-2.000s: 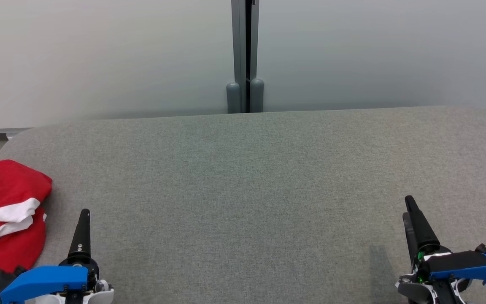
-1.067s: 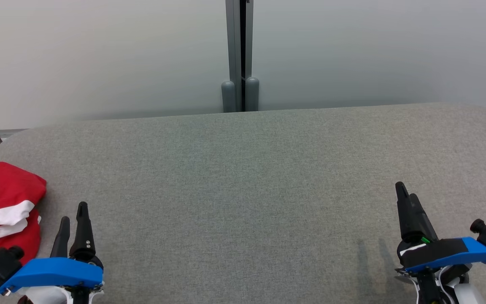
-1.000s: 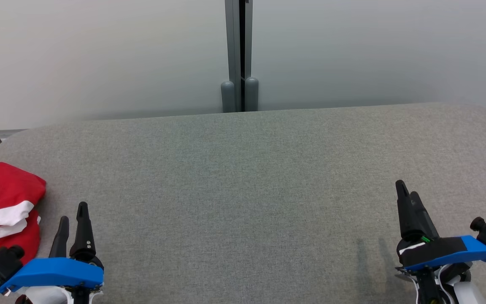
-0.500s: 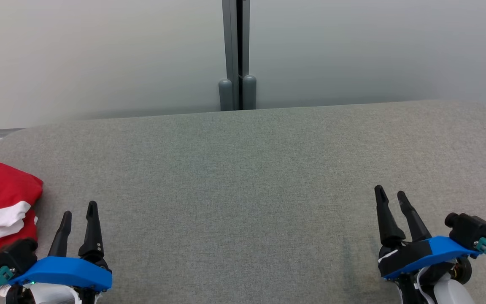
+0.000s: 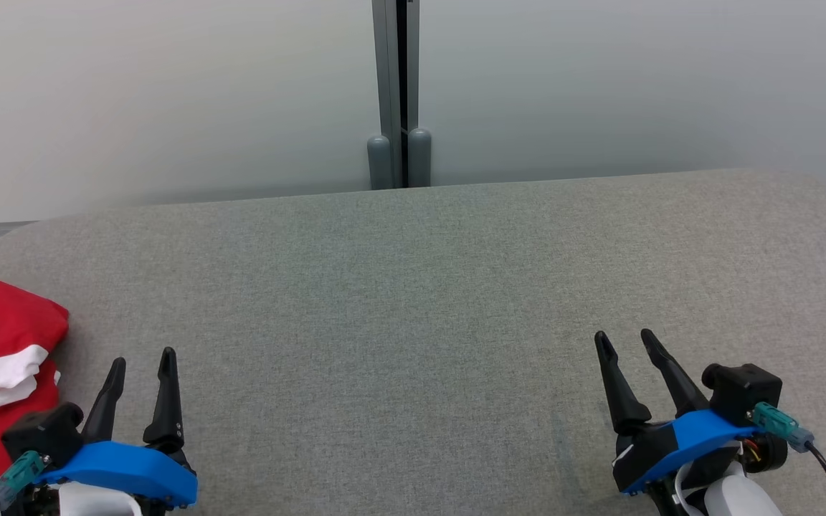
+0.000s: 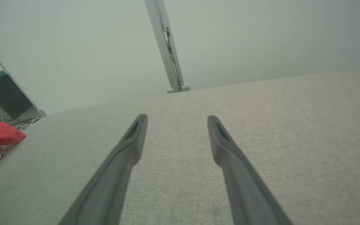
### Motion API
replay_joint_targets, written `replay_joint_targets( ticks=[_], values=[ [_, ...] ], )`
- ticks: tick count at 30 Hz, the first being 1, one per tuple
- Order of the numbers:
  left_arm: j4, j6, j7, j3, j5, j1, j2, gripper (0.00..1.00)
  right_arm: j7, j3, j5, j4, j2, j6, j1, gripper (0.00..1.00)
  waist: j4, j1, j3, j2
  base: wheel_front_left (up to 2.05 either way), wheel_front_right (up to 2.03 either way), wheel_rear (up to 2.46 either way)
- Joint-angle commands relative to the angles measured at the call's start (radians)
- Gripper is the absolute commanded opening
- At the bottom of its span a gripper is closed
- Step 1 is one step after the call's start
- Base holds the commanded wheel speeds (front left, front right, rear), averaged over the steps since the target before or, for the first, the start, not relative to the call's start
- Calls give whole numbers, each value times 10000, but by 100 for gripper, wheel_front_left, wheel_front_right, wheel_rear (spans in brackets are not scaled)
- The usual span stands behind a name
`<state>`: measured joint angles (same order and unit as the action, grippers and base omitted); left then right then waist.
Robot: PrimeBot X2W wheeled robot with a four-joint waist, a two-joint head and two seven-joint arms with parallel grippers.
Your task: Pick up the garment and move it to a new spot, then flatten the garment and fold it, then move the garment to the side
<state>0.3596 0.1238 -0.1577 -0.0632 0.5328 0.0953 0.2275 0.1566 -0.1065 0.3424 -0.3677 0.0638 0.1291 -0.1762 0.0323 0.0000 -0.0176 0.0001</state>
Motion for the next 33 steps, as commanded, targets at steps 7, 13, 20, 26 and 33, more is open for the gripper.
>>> replay_joint_targets(
  ticks=[7, 13, 20, 26, 33],
  values=[
    [134, 80, -243, -16, -904, 24, 145, 100, 254, 310, -837, 103, 36, 21, -178, 100, 19, 0, 67, -1, 0, 0, 0],
    [251, 86, -376, -216, -1525, 7, 224, 100, 393, 363, -1706, 104, -75, 22, -128, 100, 35, 0, 107, -1, 0, 0, 0],
    [353, 92, -525, -356, -2140, 12, 356, 100, 543, 208, -2447, -34, -87, 23, -259, 100, 66, 0, 114, -1, 0, 0, 0],
    [534, 91, -659, -150, -2591, 33, 304, 100, 675, 476, -2982, -89, -106, 16, -294, 100, 115, 0, 108, -1, 0, 0, 0],
    [703, -6, -783, 526, -3129, -26, 62, 100, 798, 1161, -3156, -47, -137, 17, -111, 100, 125, 0, 99, -1, 0, 0, 0]
  ],
)
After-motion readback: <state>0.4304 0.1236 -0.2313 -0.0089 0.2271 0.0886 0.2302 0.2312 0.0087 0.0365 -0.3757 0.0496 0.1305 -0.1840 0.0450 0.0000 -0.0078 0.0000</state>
